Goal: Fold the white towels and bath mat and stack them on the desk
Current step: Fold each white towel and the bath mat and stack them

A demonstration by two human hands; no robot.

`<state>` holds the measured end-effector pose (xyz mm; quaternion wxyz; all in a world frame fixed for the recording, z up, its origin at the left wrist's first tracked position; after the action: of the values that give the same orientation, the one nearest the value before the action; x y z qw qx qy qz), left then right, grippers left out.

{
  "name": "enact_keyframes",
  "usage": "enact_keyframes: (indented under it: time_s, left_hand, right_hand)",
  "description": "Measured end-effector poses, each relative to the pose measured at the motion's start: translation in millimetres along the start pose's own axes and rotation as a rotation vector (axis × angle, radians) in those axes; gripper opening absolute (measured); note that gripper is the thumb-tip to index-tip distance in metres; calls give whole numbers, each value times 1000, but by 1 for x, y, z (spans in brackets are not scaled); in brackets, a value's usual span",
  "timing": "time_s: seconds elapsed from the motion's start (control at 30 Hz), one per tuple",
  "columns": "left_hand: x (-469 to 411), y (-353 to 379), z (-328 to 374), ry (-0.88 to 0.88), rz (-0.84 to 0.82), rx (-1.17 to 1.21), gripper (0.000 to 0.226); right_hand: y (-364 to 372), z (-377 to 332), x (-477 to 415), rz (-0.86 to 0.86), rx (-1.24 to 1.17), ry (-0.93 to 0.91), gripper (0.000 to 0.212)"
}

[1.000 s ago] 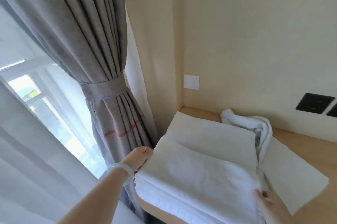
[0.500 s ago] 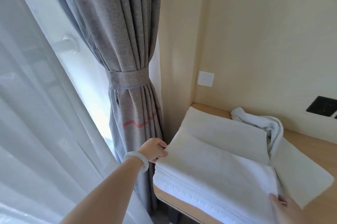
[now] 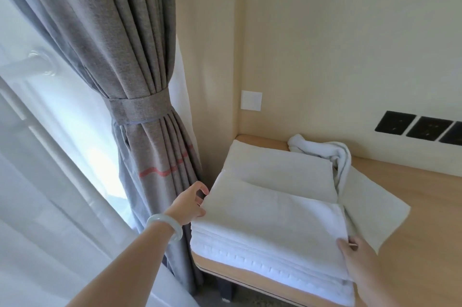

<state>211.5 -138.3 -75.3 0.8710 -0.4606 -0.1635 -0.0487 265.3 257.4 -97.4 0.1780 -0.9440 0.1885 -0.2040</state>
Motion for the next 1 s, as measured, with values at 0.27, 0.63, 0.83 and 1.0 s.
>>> enact_keyframes:
  time_s: [0.27, 0.63, 0.83, 1.0]
  left_hand:
    - [-1, 0, -3, 47, -29, -79, 40]
    - [0, 65, 96, 413, 248, -743, 65]
    - [-16, 72, 53, 275, 161, -802, 84]
    - [-12, 78, 42, 280, 186, -760, 76]
  right_hand:
    - [2, 5, -2, 43, -5, -14, 17]
    - [101, -47, 10, -112, 728, -705, 55]
    - [87, -10, -11, -91, 832, -607, 94]
    - [80, 0, -6, -92, 794, -579, 83]
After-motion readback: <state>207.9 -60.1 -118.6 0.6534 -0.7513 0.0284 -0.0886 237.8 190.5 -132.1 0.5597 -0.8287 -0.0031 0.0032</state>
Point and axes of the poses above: each hand's wrist, its own x-axis away from the middle knuckle, its own y-axis out of the palm, z = x × y, the point moved 2 cm from there along -x, towards the middle knuckle, and after that the axes turned 14 degrees about -x, right-handed, at the moved point
